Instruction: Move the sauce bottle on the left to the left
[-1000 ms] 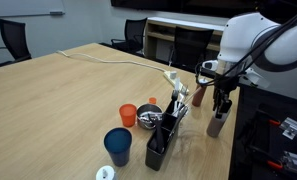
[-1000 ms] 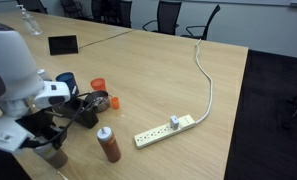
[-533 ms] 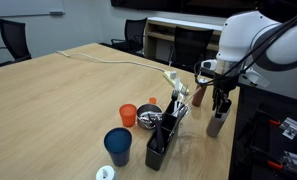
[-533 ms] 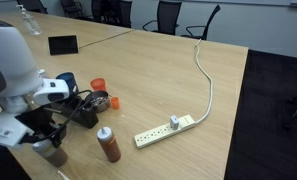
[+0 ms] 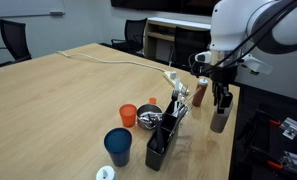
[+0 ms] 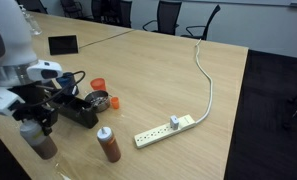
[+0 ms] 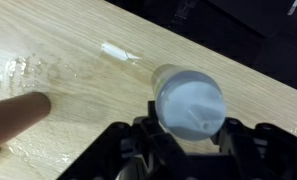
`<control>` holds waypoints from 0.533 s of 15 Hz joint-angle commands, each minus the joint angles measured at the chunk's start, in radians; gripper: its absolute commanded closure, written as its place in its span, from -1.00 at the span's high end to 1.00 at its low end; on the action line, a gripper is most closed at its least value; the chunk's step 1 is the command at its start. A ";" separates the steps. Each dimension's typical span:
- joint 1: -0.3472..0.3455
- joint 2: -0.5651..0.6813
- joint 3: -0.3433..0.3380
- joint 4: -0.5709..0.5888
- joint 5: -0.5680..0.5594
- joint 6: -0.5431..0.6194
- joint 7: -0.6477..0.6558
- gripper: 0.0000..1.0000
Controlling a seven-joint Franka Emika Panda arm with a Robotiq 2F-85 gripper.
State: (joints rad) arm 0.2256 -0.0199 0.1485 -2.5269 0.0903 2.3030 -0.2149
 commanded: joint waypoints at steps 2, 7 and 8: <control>0.028 0.034 0.066 0.091 -0.006 -0.097 0.014 -0.54; 0.095 0.145 0.148 0.183 -0.059 -0.139 0.077 -0.54; 0.108 0.172 0.160 0.204 -0.077 -0.145 0.090 -0.54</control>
State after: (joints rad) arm 0.3162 0.0817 0.2843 -2.4011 0.0682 2.2203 -0.1623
